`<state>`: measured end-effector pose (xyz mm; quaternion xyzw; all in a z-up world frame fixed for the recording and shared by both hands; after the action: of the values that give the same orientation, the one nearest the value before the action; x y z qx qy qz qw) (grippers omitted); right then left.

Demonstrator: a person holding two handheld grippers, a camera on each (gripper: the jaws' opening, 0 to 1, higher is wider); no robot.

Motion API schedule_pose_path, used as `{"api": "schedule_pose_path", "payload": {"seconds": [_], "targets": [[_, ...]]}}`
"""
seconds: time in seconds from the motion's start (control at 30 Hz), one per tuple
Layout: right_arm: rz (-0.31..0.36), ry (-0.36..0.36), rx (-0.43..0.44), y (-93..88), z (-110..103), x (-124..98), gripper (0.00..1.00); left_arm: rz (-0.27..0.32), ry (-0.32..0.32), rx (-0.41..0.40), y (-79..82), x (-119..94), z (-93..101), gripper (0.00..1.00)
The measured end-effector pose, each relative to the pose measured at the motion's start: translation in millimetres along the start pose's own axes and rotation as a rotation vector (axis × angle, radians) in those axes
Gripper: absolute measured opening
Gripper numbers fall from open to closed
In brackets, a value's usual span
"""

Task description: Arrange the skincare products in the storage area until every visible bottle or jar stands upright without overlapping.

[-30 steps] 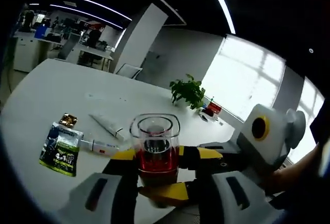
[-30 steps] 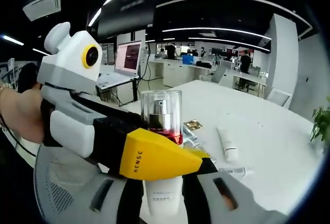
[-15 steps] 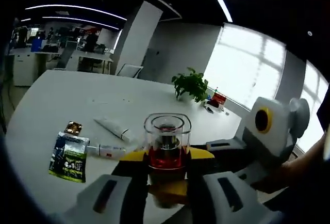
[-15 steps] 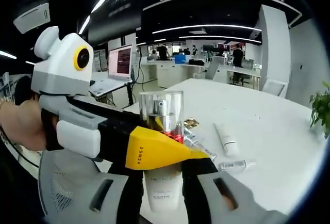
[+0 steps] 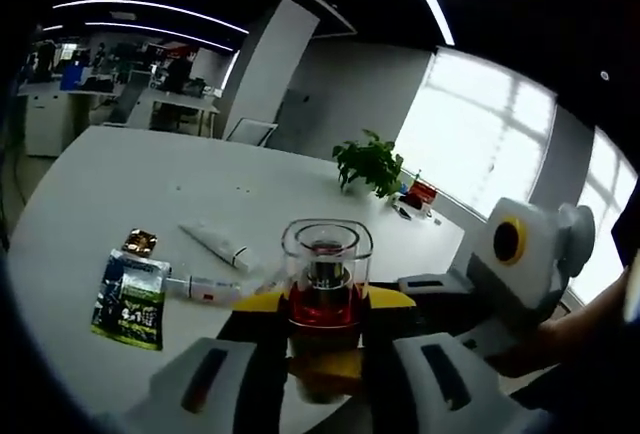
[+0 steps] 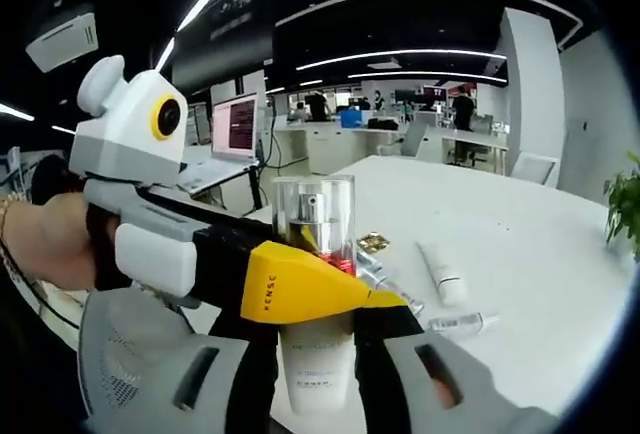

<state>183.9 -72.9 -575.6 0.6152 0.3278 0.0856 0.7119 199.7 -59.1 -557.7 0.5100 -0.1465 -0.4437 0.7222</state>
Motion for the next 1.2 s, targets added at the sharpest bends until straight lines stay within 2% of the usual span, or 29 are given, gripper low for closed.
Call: {"api": "schedule_pose_path", "payload": {"seconds": [0.23,0.43,0.67,0.7,0.93,1.07,1.1,1.2], "targets": [[0.063,0.085,0.042,8.0,2.0,-2.3,0.29,-0.001,-0.044,0.026,9.6,-2.7,5.7,0.22],[0.099,0.205,0.045,18.0,3.4,-10.6,0.31,0.0,-0.129,0.06,20.0,-2.3,21.3,0.22],[0.103,0.372,0.035,21.2,7.9,-16.5,0.34,-0.014,-0.239,0.113,27.7,-3.2,36.2,0.22],[0.104,0.398,0.022,21.8,2.1,-22.5,0.34,-0.014,-0.254,0.124,28.6,-3.2,39.4,0.22],[0.115,0.542,0.026,27.0,1.4,-33.9,0.34,-0.007,-0.351,0.146,32.6,-5.2,53.7,0.22],[0.09,0.68,0.051,27.2,-4.5,-44.2,0.35,-0.022,-0.438,0.198,32.5,-7.5,69.2,0.22],[0.093,0.699,0.05,28.0,-5.2,-46.0,0.35,-0.02,-0.443,0.198,32.5,-7.4,71.4,0.22],[0.083,0.746,-0.007,24.5,-5.2,-53.8,0.33,-0.029,-0.472,0.212,28.6,-5.3,79.9,0.22]]}}
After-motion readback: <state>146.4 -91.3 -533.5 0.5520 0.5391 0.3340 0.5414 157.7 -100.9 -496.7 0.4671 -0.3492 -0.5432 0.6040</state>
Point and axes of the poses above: the point that each gripper's makers call its tool centre point, and the gripper's own axes: x roughly forward along the fingers, z roughly to its right, y roughly out of its top, the point moved 2 cm from there along -x, roughly backward along the fingers, and after that the axes turned 8 degrees about -y, right-handed, at the moved point
